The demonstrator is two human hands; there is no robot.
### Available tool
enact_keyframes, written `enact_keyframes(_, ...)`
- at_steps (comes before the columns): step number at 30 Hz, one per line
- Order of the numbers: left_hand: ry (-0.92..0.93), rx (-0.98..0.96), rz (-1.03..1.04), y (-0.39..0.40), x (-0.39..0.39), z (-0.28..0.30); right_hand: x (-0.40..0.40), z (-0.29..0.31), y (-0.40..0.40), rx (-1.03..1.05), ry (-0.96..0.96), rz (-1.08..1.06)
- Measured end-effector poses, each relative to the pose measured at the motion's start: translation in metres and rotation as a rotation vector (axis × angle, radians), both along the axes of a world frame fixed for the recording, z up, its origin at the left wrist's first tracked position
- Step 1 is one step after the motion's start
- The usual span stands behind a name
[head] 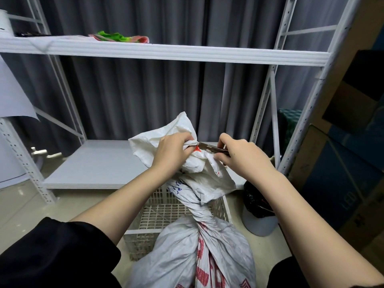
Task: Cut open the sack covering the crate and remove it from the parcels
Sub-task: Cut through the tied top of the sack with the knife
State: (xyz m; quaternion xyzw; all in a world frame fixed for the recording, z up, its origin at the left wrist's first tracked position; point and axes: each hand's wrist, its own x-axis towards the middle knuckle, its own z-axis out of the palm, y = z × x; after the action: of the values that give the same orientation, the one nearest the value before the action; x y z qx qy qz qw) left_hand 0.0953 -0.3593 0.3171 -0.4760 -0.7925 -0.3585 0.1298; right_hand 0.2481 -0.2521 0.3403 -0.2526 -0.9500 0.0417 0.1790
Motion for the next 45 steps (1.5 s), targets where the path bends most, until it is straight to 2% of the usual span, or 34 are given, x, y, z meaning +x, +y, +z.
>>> enact_keyframes(7, 0.074, -0.042, -0.08, 0.004, 0.006, 0.0, -0.004, 0.002, 0.003, 0.036, -0.059, 0.024)
enact_keyframes(12, 0.029, -0.019, -0.057, 0.003, -0.005, 0.001, 0.004, 0.0, 0.01, -0.039, -0.04, 0.024)
enact_keyframes(18, 0.021, 0.007, -0.119, 0.007, 0.009, 0.003, -0.004, -0.006, 0.005, 0.062, -0.158, 0.06)
enact_keyframes(24, -0.053, -0.003, -0.068, 0.0, -0.002, 0.008, 0.005, -0.005, 0.015, -0.04, -0.034, -0.069)
enact_keyframes(27, -0.14, 0.006, -0.089, 0.004, -0.002, 0.001, 0.001, -0.01, 0.019, -0.271, 0.2, -0.087)
enact_keyframes(30, -0.287, 0.022, -0.097, 0.011, 0.0, -0.005, -0.007, -0.019, 0.024, -0.711, 0.485, -0.044)
enact_keyframes(33, -0.372, 0.03, -0.092, 0.018, 0.0, -0.011, -0.008, -0.029, 0.032, -0.993, 0.563, 0.0)
enact_keyframes(37, -0.297, 0.027, -0.049, 0.031, -0.005, -0.017, -0.001, -0.045, 0.036, -1.122, 0.6, 0.072)
enact_keyframes(41, -0.051, -0.225, 0.049, 0.045, -0.006, -0.028, 0.005, -0.058, 0.041, -1.221, 0.634, 0.025)
enact_keyframes(45, -0.028, -0.378, 0.097, 0.057, -0.001, -0.038, 0.012, -0.069, 0.047, -1.27, 0.687, -0.045)
